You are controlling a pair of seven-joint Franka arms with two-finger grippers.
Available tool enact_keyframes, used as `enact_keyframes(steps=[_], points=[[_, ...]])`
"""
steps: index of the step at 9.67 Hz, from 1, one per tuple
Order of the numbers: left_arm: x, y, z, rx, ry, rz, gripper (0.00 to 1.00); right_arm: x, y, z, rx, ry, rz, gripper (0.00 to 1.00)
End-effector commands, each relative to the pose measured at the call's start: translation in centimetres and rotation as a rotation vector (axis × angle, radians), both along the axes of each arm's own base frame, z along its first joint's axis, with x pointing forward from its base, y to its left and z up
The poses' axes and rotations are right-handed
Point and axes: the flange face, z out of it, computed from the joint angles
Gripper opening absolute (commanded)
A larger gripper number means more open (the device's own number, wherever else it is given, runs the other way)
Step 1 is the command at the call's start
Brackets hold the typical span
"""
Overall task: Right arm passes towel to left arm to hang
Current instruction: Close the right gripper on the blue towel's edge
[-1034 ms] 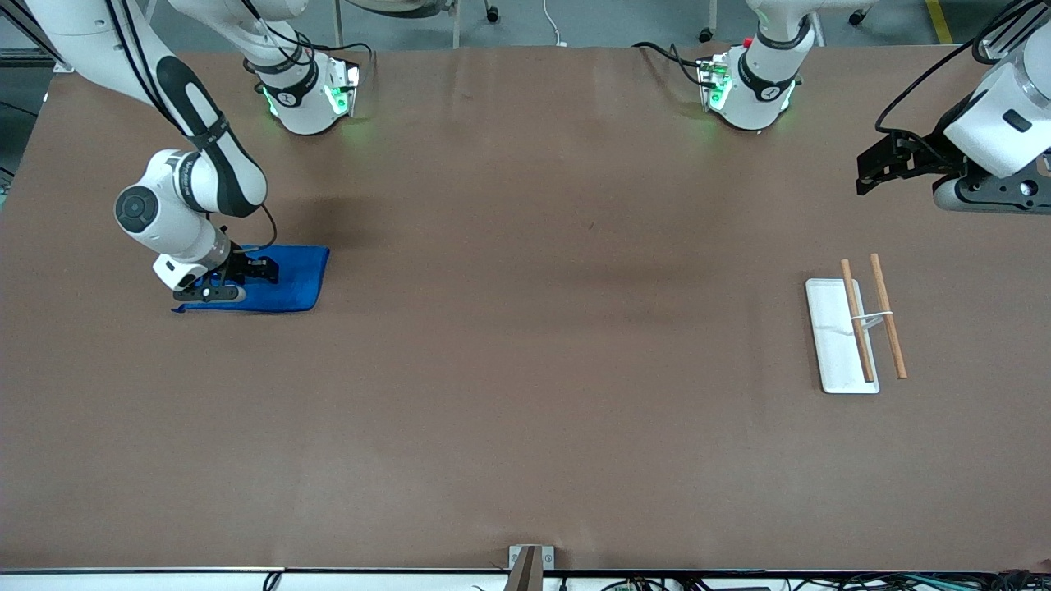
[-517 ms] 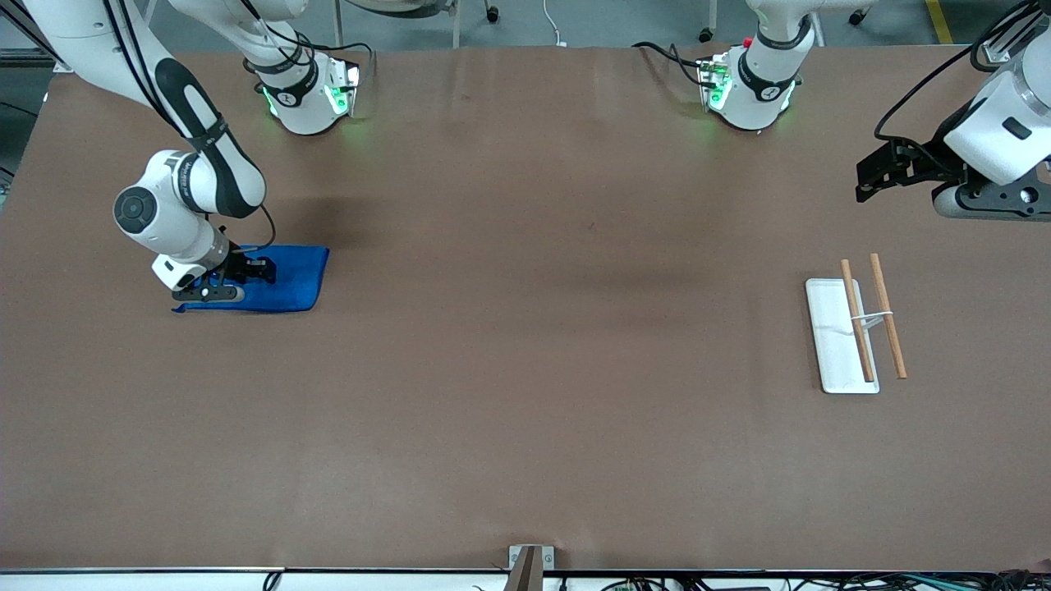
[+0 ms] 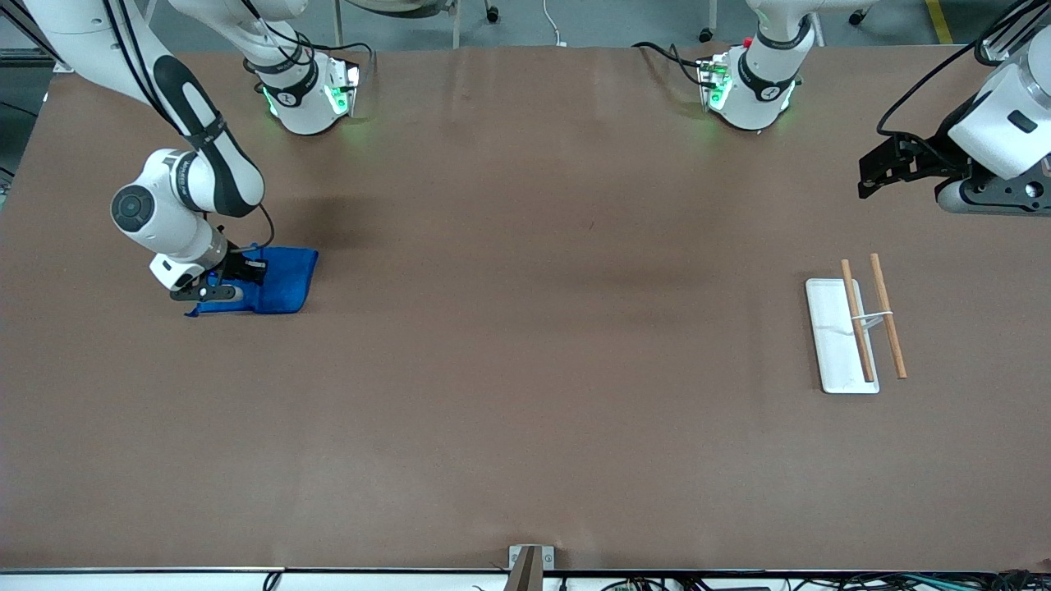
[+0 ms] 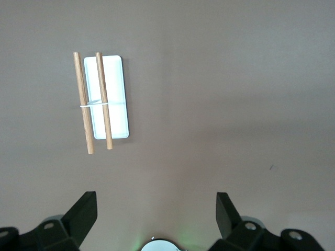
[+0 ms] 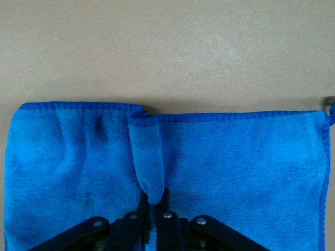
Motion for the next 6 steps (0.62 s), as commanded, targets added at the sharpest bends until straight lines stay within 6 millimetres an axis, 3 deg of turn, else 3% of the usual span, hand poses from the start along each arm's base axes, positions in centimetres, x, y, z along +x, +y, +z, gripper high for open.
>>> enact_keyframes(steps=[1, 3, 6], points=[[0.8, -0.3, -1.5, 0.012, 0.004, -0.007, 1.00, -0.5, 0.3, -0.4, 0.006, 0.037, 0.012, 0.00], [1.2, -0.7, -1.4, -0.020, -0.015, 0.000, 1.00, 0.3, 0.8, 1.4, 0.019, 0.061, 0.013, 0.00], [2.7, -1.0, -2.7, -0.180, -0.014, 0.010, 1.00, 2.8, 2.2, 6.9, 0.050, 0.100, 0.026, 0.00]])
